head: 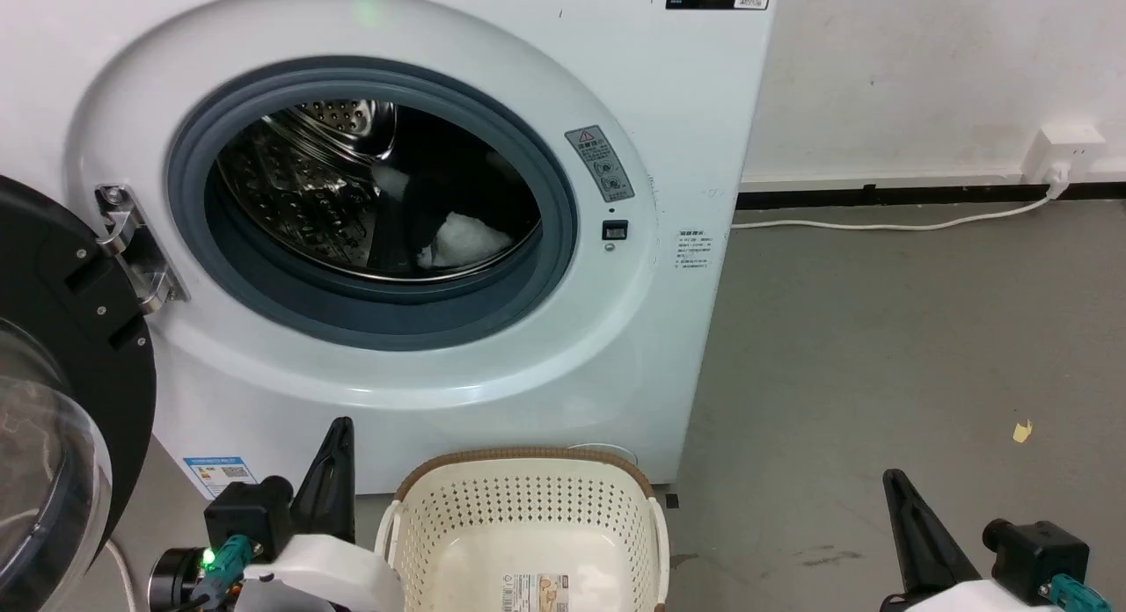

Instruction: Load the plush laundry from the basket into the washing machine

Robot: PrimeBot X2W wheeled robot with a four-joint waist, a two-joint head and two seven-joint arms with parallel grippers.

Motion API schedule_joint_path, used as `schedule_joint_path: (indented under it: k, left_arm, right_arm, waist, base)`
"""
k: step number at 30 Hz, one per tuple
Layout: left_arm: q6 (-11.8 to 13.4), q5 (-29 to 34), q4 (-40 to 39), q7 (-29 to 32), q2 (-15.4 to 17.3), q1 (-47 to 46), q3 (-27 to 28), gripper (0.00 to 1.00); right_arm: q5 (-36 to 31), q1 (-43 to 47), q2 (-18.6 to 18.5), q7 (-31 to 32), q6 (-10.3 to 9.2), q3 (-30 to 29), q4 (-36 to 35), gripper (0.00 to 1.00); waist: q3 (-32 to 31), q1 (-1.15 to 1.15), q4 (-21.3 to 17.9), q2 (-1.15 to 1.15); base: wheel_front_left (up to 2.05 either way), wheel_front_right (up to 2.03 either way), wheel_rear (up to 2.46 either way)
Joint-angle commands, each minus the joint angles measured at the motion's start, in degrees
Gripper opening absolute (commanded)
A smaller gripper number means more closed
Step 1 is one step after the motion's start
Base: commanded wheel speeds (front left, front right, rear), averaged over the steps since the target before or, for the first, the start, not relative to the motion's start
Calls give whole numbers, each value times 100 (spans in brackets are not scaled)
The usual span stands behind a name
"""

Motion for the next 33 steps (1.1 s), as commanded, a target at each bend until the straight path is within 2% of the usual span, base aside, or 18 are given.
schedule_joint_path:
  k: [1,33]
  left_arm:
    - [-43,92,-43,46,-53,62,65,0]
    - [-312,960,-252,408,-463,94,544,0]
  right_arm:
    - [-77,-87,8,42,-2,12,-48,0]
    - [-626,-315,11,332,-3,51,-263,0]
  waist:
    - [5,1,-8,0]
    - [101,1,-177,0]
  base:
    - [0,0,0]
    - [0,0,0]
